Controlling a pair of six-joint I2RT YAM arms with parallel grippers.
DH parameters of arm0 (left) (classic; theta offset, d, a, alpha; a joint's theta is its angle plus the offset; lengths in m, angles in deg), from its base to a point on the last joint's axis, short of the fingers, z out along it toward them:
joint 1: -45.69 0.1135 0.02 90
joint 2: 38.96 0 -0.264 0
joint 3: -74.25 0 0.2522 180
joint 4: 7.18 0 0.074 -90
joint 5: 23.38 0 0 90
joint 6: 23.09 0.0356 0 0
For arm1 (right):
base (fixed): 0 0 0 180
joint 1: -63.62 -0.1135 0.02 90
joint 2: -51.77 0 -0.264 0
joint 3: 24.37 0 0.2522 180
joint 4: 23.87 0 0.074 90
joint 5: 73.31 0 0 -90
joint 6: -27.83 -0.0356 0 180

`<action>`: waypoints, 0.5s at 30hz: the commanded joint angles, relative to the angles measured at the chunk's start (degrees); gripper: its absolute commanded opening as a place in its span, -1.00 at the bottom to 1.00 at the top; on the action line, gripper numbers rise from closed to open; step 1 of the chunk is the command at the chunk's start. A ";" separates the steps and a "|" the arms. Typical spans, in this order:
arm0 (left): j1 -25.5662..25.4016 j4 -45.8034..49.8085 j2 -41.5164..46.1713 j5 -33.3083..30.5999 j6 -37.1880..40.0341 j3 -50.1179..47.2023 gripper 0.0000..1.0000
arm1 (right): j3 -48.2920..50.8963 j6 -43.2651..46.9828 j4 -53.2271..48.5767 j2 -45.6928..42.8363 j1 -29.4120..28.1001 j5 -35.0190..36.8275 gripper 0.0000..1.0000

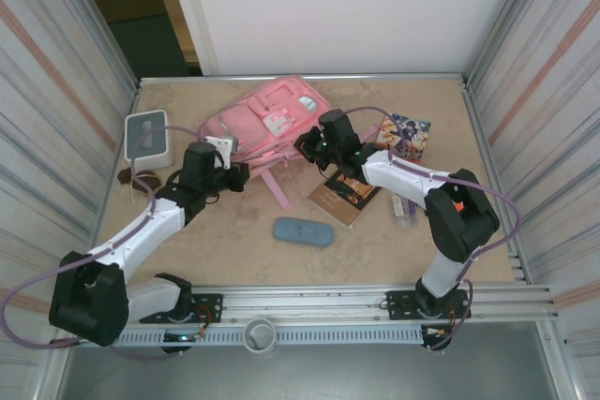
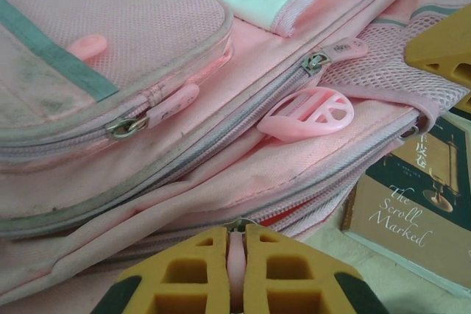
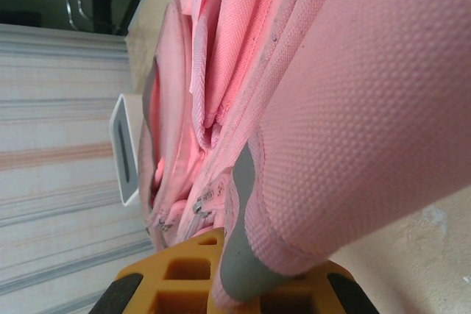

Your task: Pack books, pencil case, and school supplies into a backpack

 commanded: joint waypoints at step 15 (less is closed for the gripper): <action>-3.37 5.28 2.09 -6.29 -5.23 2.59 -1.00 | -8.74 11.29 -5.78 8.37 11.30 -11.39 -0.79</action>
